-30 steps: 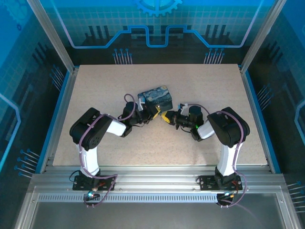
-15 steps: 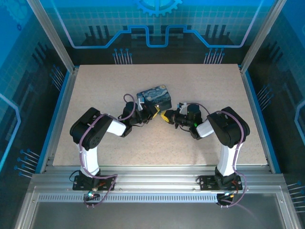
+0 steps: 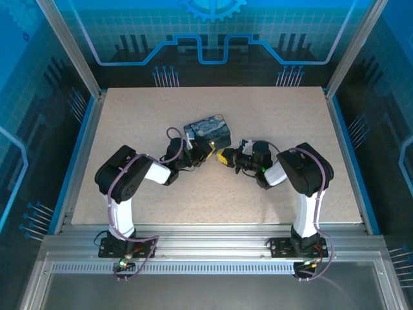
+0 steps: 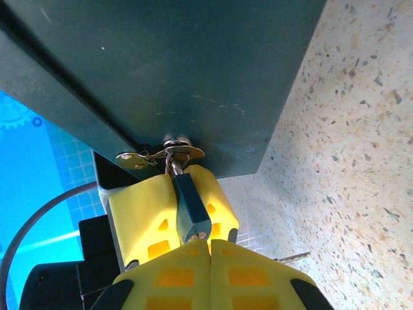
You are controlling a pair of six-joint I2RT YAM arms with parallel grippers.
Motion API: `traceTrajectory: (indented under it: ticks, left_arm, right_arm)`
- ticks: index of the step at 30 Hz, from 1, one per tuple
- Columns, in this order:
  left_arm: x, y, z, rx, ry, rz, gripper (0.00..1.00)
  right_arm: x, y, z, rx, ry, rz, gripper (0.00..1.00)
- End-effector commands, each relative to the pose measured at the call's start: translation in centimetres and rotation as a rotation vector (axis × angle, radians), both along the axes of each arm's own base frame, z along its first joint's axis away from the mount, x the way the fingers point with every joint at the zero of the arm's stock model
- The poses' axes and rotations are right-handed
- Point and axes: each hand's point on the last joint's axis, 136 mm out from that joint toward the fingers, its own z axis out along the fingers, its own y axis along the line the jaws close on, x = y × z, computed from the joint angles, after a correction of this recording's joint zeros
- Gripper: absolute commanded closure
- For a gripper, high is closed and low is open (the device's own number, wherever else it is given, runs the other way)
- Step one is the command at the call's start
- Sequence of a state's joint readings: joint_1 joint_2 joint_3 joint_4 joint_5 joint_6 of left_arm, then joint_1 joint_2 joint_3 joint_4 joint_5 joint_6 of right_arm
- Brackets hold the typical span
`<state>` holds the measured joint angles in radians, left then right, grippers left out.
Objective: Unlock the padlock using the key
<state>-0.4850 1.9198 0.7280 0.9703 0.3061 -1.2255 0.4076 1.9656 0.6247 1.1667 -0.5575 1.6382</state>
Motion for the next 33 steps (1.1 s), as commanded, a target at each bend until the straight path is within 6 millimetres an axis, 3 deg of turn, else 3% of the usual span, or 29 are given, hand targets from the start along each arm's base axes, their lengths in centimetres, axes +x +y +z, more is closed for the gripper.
traceTrajectory:
  ticks: [1, 7, 17, 28, 33]
  left_arm:
    - [-4.0, -4.4, 2.3, -0.091, -0.035, -0.248, 1.00]
    - [-3.9, -4.0, 2.3, -0.086, -0.029, -0.240, 1.00]
    - [-2.8, -1.7, 2.0, -0.021, -0.009, -0.181, 1.00]
    - [-2.9, -1.6, 2.7, 0.031, -0.001, -0.176, 1.00]
    - [-3.1, -2.0, 3.2, 0.081, 0.016, -0.194, 1.00]
  right_arm:
    - [1.0, 1.1, 1.1, -0.025, -0.060, -0.019, 1.00]
    - [0.4, 0.9, 0.6, -0.034, -0.063, -0.001, 0.98]
    - [-2.9, -2.1, -0.3, -0.205, -0.088, 0.052, 0.71]
    - [-7.6, -6.1, -1.3, -0.532, -0.118, 0.172, 0.67]
    - [-8.5, -7.2, -0.5, -0.707, -0.199, 0.234, 0.67]
